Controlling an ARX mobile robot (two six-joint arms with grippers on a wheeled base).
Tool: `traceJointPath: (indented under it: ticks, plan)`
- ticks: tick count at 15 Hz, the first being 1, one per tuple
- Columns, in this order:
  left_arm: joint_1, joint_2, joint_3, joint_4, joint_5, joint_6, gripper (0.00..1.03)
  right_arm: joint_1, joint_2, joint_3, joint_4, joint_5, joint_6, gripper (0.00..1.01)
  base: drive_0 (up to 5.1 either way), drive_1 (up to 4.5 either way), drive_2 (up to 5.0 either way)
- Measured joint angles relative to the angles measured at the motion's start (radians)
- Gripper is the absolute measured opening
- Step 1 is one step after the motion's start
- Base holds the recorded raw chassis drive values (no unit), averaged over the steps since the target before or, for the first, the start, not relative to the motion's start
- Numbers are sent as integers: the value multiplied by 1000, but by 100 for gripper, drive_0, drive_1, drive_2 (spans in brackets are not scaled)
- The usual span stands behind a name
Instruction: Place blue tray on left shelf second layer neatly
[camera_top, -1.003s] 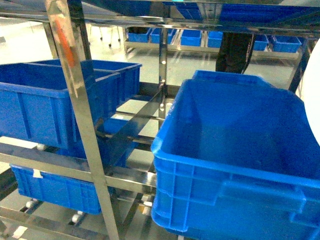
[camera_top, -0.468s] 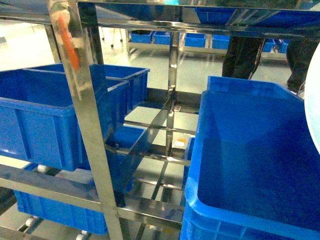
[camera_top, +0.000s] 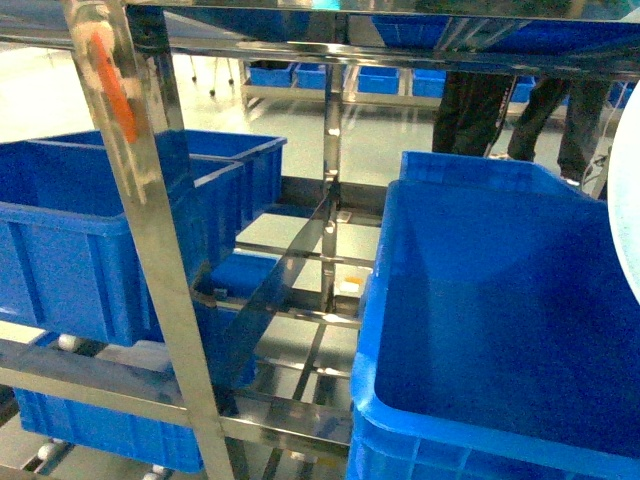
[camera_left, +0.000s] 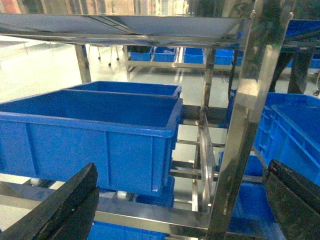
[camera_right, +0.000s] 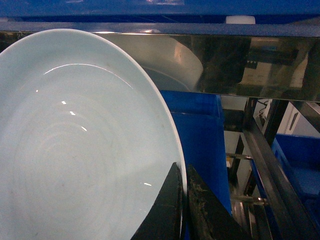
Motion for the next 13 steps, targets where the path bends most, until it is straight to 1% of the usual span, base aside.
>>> traceJointPath:
  ticks: [13]
  plan:
    - [-1, 0, 0, 0, 1, 1, 98, 0, 0, 0, 1, 10, 0, 2, -448, 332, -383]
